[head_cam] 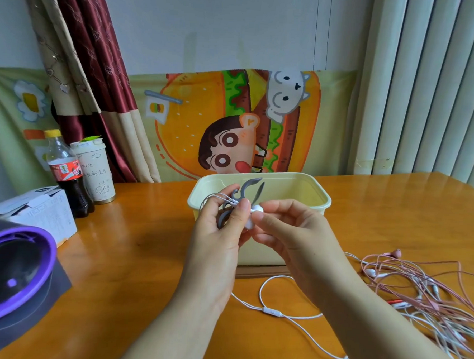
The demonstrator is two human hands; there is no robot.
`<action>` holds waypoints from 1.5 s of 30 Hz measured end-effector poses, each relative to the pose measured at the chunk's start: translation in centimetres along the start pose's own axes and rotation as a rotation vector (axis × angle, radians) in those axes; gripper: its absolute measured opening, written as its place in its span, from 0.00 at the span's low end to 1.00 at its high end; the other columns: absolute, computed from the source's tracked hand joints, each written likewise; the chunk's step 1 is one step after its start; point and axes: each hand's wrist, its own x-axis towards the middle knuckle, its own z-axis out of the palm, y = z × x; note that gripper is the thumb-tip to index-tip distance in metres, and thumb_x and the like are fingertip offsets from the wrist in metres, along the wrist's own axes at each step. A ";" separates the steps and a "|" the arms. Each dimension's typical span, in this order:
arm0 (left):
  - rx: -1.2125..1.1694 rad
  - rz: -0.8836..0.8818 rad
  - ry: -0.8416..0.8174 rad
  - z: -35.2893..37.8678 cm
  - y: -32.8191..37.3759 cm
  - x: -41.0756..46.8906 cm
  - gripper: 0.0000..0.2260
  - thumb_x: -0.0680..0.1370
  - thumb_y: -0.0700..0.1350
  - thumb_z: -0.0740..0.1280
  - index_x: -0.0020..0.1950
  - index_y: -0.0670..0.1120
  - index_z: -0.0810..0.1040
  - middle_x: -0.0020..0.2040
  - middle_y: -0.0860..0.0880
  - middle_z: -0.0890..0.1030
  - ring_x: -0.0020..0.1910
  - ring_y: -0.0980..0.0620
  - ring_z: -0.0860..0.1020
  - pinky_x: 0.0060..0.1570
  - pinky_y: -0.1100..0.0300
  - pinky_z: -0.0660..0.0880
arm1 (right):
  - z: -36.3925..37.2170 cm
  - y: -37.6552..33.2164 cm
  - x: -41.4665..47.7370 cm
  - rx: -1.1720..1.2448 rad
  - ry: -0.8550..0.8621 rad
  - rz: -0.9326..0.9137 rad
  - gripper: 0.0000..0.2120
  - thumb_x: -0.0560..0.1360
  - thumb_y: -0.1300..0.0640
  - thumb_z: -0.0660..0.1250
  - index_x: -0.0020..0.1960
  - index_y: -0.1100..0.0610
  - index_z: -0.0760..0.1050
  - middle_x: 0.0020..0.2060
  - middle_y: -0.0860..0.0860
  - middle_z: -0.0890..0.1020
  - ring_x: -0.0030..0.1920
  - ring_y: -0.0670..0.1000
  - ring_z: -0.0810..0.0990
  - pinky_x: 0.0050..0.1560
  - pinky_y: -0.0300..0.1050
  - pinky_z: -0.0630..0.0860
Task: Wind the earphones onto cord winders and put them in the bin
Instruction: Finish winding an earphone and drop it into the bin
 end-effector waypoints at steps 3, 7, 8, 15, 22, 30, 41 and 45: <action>-0.033 -0.030 0.007 0.0 0.2 0.0 0.20 0.70 0.52 0.68 0.62 0.52 0.78 0.51 0.50 0.85 0.52 0.54 0.83 0.51 0.59 0.76 | 0.1 0.1 -0.1 -0.012 0.022 -0.016 0.05 0.70 0.64 0.72 0.45 0.61 0.78 0.37 0.57 0.84 0.35 0.49 0.82 0.38 0.38 0.79; -0.068 -0.086 0.028 0.0 0.3 -0.1 0.21 0.68 0.53 0.69 0.60 0.52 0.79 0.49 0.52 0.86 0.48 0.58 0.82 0.46 0.63 0.74 | 0.1 0.1 -0.1 -0.053 0.042 -0.050 0.06 0.69 0.63 0.73 0.45 0.61 0.78 0.36 0.56 0.84 0.36 0.48 0.82 0.39 0.37 0.79; -0.076 -0.103 0.041 0.0 0.3 -0.2 0.19 0.68 0.53 0.69 0.58 0.52 0.81 0.48 0.52 0.86 0.46 0.58 0.82 0.46 0.63 0.73 | 0.1 0.2 -0.1 -0.061 0.045 -0.055 0.06 0.69 0.63 0.73 0.45 0.61 0.79 0.36 0.55 0.84 0.36 0.48 0.82 0.40 0.37 0.79; -0.108 -0.230 0.055 -0.4 0.7 0.0 0.12 0.65 0.51 0.72 0.46 0.49 0.85 0.45 0.50 0.86 0.42 0.57 0.81 0.42 0.64 0.73 | -0.5 0.5 0.3 -0.067 0.000 -0.025 0.08 0.67 0.63 0.74 0.44 0.61 0.78 0.35 0.55 0.84 0.35 0.47 0.82 0.39 0.38 0.79; 0.040 -0.338 -0.208 -2.1 1.8 1.0 0.13 0.62 0.47 0.72 0.45 0.45 0.82 0.41 0.47 0.83 0.38 0.56 0.78 0.34 0.69 0.74 | -3.2 -1.4 1.2 -0.298 -0.097 0.011 0.19 0.57 0.44 0.75 0.40 0.56 0.78 0.35 0.52 0.82 0.37 0.47 0.80 0.44 0.42 0.75; 0.470 -0.371 -0.655 -3.1 3.2 0.6 0.13 0.63 0.50 0.77 0.46 0.50 0.84 0.45 0.49 0.86 0.47 0.54 0.83 0.48 0.65 0.76 | -3.1 -1.8 0.8 -0.560 -0.382 -0.208 0.14 0.75 0.43 0.62 0.52 0.48 0.82 0.54 0.42 0.83 0.58 0.40 0.78 0.60 0.38 0.73; 0.664 -0.349 -0.834 -3.3 3.9 0.3 0.11 0.68 0.51 0.75 0.49 0.53 0.84 0.51 0.48 0.85 0.56 0.47 0.81 0.61 0.51 0.76 | -2.4 -1.1 0.5 -0.899 -0.511 -0.204 0.27 0.75 0.39 0.57 0.39 0.64 0.75 0.34 0.61 0.74 0.33 0.50 0.69 0.37 0.51 0.69; 0.602 -0.327 -0.851 -3.3 4.3 0.5 0.09 0.70 0.48 0.74 0.49 0.59 0.85 0.50 0.54 0.85 0.55 0.55 0.82 0.59 0.59 0.76 | -2.5 -0.4 0.8 -0.767 -0.499 -0.209 0.27 0.75 0.41 0.59 0.32 0.64 0.70 0.26 0.53 0.68 0.29 0.48 0.64 0.31 0.43 0.63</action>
